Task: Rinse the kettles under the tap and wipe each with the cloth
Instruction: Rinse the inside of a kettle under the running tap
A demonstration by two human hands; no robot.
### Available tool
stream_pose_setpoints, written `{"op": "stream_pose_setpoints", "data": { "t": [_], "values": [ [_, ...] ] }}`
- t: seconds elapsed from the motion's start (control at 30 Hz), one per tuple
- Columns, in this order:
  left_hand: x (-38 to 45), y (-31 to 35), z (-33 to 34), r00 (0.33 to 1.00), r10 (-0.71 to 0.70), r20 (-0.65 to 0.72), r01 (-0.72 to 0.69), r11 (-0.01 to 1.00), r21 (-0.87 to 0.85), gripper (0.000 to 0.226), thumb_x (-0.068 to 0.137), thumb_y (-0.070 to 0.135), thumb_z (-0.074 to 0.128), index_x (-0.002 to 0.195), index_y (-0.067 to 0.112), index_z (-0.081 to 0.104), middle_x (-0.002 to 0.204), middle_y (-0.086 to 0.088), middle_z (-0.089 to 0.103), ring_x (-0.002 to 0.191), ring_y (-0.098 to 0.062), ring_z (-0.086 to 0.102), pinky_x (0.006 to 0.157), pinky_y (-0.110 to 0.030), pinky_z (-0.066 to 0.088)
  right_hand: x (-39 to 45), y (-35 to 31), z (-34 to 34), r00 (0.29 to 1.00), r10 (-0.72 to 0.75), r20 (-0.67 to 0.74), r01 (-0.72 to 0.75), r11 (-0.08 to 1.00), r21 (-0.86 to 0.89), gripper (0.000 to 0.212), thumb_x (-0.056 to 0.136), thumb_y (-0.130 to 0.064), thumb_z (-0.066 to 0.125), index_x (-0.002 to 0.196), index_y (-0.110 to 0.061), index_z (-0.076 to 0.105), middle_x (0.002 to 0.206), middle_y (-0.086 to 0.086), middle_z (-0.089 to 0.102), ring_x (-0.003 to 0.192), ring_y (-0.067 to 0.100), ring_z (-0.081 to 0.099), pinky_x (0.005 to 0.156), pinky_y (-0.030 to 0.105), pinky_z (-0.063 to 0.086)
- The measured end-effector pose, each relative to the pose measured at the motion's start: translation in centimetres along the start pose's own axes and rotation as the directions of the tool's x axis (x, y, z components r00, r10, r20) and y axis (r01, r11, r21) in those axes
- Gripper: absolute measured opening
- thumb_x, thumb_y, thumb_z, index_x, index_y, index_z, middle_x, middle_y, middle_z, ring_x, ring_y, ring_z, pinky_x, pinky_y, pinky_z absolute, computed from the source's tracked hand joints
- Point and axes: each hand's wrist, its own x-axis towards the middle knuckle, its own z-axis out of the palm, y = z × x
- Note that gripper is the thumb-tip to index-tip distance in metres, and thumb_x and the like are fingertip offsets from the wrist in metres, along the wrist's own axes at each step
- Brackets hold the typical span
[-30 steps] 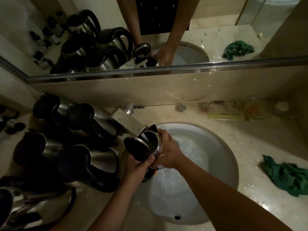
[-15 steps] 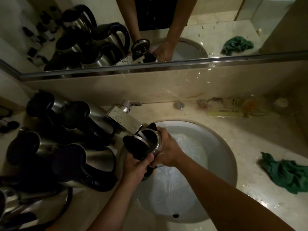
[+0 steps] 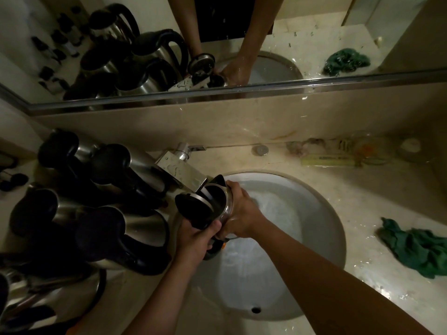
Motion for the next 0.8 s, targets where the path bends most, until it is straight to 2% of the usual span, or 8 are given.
{"op": "stream_pose_setpoints", "data": {
  "t": [0.07,0.17,0.27,0.37,0.47,0.6,0.67,0.8],
  "values": [
    [-0.16,0.34,0.00,1.000,0.021,0.001,-0.021,1.000,0.008,0.039,0.084,0.011,0.081,0.117,0.022,0.064,0.100,0.003,0.075,0.075,-0.010,0.073,0.056,-0.035,0.057,0.07,-0.04,0.07,1.000,0.004,0.004,-0.004,1.000,-0.008,0.149,0.026,-0.053,0.090,0.154,-0.040,0.014,0.155,0.005,0.034,0.143,0.033,0.040,0.114,0.051,0.047],
    [-0.23,0.59,0.00,1.000,0.026,-0.012,-0.026,1.000,-0.002,0.030,0.084,0.008,0.080,0.106,0.023,0.066,0.089,0.003,0.074,0.068,-0.018,0.069,0.053,-0.031,0.052,0.09,-0.08,0.05,1.000,-0.004,-0.018,0.004,1.000,-0.017,0.145,0.030,-0.049,0.094,0.152,-0.042,0.016,0.154,0.005,0.036,0.141,0.033,0.042,0.111,0.051,0.049],
    [-0.20,0.36,0.00,1.000,0.027,-0.007,-0.027,1.000,-0.008,0.032,0.083,0.008,0.081,0.105,0.026,0.065,0.090,0.006,0.075,0.066,-0.010,0.069,0.053,-0.031,0.052,-0.03,-0.03,0.07,0.999,-0.009,-0.034,0.008,1.000,-0.011,0.142,0.032,-0.046,0.095,0.151,-0.042,0.017,0.153,0.006,0.037,0.139,0.034,0.044,0.110,0.053,0.050],
    [-0.54,0.29,-0.10,1.000,0.025,0.003,-0.025,1.000,-0.004,0.031,0.083,0.009,0.081,0.103,0.028,0.065,0.089,0.008,0.075,0.065,-0.005,0.070,0.049,-0.029,0.051,-0.25,0.05,0.38,0.999,-0.001,-0.039,0.000,1.000,-0.017,0.142,0.034,-0.044,0.097,0.151,-0.042,0.016,0.154,0.006,0.036,0.141,0.035,0.043,0.111,0.053,0.050],
    [-0.54,0.43,-0.15,0.999,0.035,0.016,-0.035,0.999,-0.013,0.030,0.083,0.010,0.081,0.100,0.030,0.065,0.098,0.004,0.076,0.075,-0.009,0.074,0.047,-0.025,0.051,-0.28,-0.11,0.36,0.999,0.012,-0.037,-0.013,1.000,-0.025,0.145,0.037,-0.039,0.101,0.152,-0.042,0.014,0.156,0.005,0.033,0.143,0.035,0.040,0.113,0.053,0.048],
    [-0.50,0.44,-0.18,1.000,0.026,0.000,-0.026,0.999,-0.044,0.053,0.076,0.024,0.087,0.123,0.025,0.062,0.112,-0.001,0.074,0.093,-0.021,0.073,0.050,-0.026,0.053,-0.08,-0.40,0.10,0.999,-0.008,-0.036,0.006,0.998,-0.061,0.142,0.042,-0.037,0.102,0.153,-0.041,0.013,0.158,0.005,0.031,0.144,0.036,0.040,0.114,0.053,0.047],
    [-0.38,0.15,-0.31,1.000,0.018,-0.002,-0.018,0.999,-0.052,0.061,0.078,0.023,0.087,0.132,0.022,0.058,0.116,-0.001,0.073,0.100,-0.023,0.072,0.052,-0.027,0.055,-0.11,-0.54,0.14,0.999,-0.018,-0.031,0.015,0.997,-0.073,0.142,0.045,-0.036,0.102,0.156,-0.035,0.013,0.159,0.005,0.031,0.146,0.035,0.039,0.115,0.053,0.045],
    [-0.32,-0.24,-0.57,1.000,0.017,-0.008,-0.017,0.999,-0.041,0.056,0.077,0.025,0.087,0.126,0.026,0.060,0.115,-0.001,0.073,0.097,-0.020,0.073,0.061,-0.040,0.062,-0.31,-0.69,0.29,0.999,-0.028,-0.044,0.025,0.997,-0.072,0.140,0.046,-0.035,0.102,0.156,-0.035,0.014,0.155,0.005,0.034,0.144,0.033,0.040,0.115,0.053,0.045]
  ]
}}
